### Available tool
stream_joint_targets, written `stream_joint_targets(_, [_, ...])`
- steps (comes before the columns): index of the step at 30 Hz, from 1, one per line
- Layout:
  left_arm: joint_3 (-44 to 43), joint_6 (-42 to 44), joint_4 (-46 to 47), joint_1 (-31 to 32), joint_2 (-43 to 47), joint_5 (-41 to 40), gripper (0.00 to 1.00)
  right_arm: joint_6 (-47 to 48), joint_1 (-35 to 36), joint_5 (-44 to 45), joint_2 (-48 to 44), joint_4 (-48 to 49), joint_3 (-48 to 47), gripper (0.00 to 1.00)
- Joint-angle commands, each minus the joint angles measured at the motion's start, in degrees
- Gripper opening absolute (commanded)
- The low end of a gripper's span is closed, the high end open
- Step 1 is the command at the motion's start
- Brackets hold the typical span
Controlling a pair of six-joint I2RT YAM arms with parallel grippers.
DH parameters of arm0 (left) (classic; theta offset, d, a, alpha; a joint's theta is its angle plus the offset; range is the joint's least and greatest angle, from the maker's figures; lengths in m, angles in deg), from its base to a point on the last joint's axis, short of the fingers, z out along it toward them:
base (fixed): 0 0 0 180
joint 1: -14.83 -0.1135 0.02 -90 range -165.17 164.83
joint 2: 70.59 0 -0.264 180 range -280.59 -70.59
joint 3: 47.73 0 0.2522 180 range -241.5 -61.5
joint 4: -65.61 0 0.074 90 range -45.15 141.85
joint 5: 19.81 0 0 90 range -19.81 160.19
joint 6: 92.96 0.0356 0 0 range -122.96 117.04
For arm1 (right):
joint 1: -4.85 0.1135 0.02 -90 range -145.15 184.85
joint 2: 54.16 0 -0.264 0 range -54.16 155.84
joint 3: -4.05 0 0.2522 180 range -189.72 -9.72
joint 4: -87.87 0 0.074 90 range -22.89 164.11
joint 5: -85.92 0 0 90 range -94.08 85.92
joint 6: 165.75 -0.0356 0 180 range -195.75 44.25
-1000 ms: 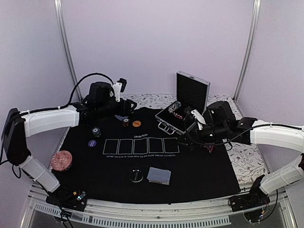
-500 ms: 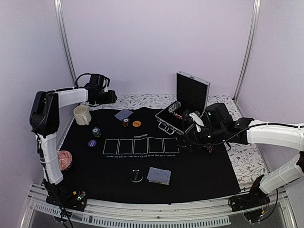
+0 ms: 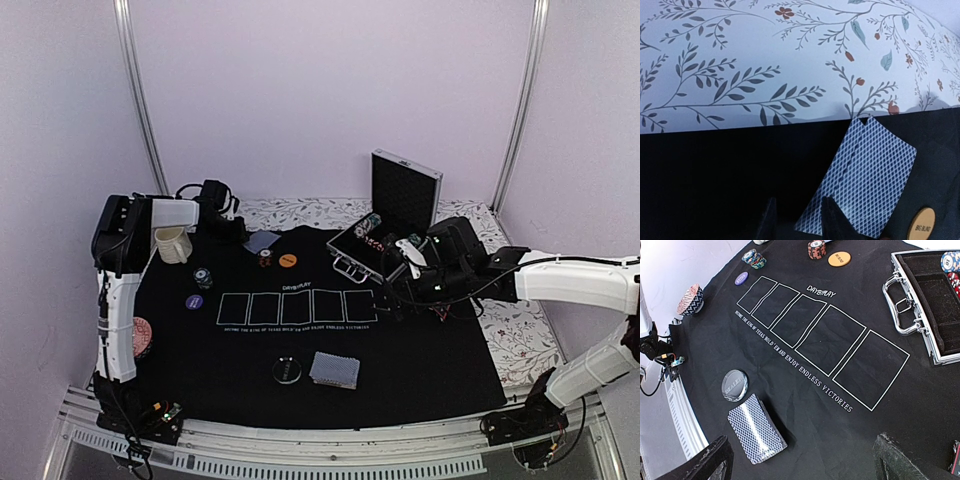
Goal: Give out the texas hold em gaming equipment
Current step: Pick up the poker card from the big blind area.
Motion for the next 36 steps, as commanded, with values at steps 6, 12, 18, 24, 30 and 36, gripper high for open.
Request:
stream_joint_targets(6, [0.11, 0.36, 0.58, -1.43, -0.57, 2.82, 0.31, 0.03, -0.19, -0.13, 1.05, -0.56, -2.08, 1.00])
stream_joint_targets(12, [0.66, 0.46, 1.46, -1.69, -0.76, 5.50, 0.20, 0.19, -0.18, 0.03, 1.19, -0.82, -2.37, 1.00])
stream_joint_targets(18, [0.93, 0.55, 0.93, -2.07, -1.13, 6.52, 0.17, 0.57, -0.16, 0.20, 1.15, -1.18, -2.58, 0.99])
stream_joint_targets(24, [0.88, 1.06, 0.26, -2.27, -1.58, 6.52, 0.18, 0.75, -0.15, 0.08, 1.54, -1.49, -3.00, 1.00])
stream_joint_targets(30, [0.64, 1.26, 0.12, -2.42, -2.36, 6.88, 0.20, 0.93, -0.18, 0.05, 1.57, -1.78, -3.17, 1.00])
stream_joint_targets(36, [0.59, 1.40, 0.11, -2.47, -2.67, 8.05, 0.12, 0.94, -0.18, 0.12, 1.65, -2.02, -3.43, 1.00])
